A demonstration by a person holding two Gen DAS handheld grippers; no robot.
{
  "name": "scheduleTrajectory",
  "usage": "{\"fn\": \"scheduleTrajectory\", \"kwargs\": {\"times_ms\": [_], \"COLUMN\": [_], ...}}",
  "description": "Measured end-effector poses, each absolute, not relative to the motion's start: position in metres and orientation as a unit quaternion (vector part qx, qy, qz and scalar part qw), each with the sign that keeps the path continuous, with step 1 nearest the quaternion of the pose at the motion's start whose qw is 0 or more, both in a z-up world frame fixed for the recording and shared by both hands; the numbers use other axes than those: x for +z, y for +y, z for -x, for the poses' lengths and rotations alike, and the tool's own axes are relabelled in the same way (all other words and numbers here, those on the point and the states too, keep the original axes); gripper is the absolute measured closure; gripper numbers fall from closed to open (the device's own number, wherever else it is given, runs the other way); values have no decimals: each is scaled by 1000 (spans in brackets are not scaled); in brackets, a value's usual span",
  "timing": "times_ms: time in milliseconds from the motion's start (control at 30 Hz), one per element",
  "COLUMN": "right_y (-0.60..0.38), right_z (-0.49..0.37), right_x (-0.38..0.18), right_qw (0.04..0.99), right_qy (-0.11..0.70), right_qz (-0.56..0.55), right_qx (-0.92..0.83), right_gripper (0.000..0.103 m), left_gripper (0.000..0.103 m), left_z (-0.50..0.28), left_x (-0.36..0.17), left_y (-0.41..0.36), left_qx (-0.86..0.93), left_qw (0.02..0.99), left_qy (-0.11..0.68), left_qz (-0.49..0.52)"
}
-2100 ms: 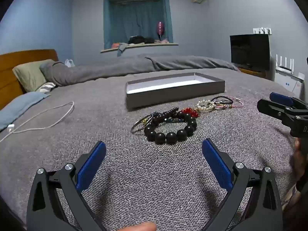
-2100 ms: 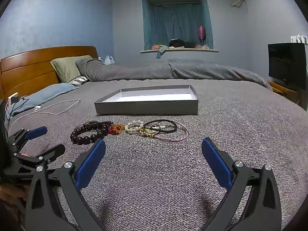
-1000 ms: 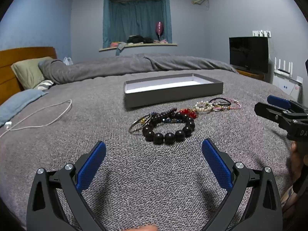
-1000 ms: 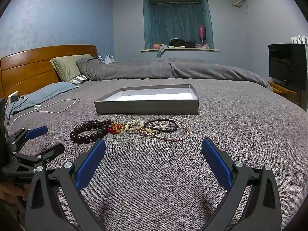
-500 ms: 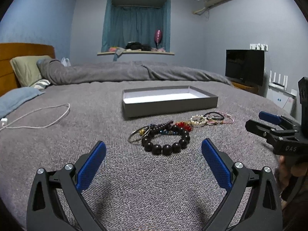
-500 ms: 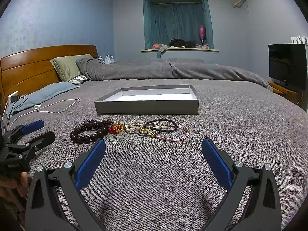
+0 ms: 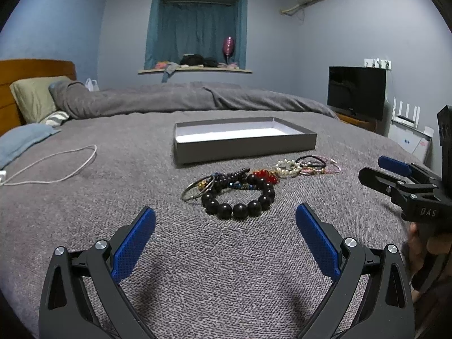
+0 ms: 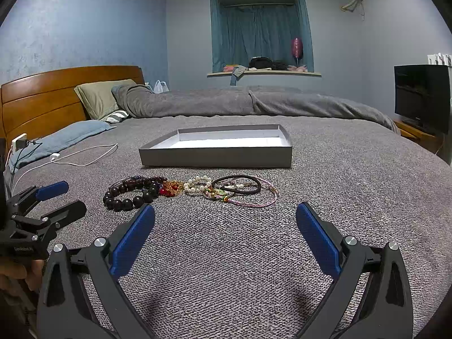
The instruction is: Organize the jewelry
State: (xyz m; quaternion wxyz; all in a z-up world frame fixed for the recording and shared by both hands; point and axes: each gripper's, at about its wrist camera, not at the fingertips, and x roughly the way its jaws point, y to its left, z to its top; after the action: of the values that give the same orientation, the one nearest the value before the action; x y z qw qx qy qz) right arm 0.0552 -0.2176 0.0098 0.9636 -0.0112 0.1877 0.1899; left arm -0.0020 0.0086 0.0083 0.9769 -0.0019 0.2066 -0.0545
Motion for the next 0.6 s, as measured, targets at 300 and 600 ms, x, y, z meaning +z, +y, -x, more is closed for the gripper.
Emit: {"fn": "scheduleTrajectory", "kwargs": {"times_ms": [300, 600], "right_y": [-218, -218], "right_z": [-56, -63], "right_x": [9, 10], "right_qw": [963, 960], "right_qy": [192, 200], "right_qz": [8, 5], "right_qx": [192, 195], "right_gripper": [5, 5], "left_gripper": [5, 5], "left_z": [2, -6], "left_x": [7, 5], "left_y": [8, 8], "left_qx": [-59, -53], "left_qw": [976, 973], "left_qy": [210, 224], "left_qz": [0, -10]}}
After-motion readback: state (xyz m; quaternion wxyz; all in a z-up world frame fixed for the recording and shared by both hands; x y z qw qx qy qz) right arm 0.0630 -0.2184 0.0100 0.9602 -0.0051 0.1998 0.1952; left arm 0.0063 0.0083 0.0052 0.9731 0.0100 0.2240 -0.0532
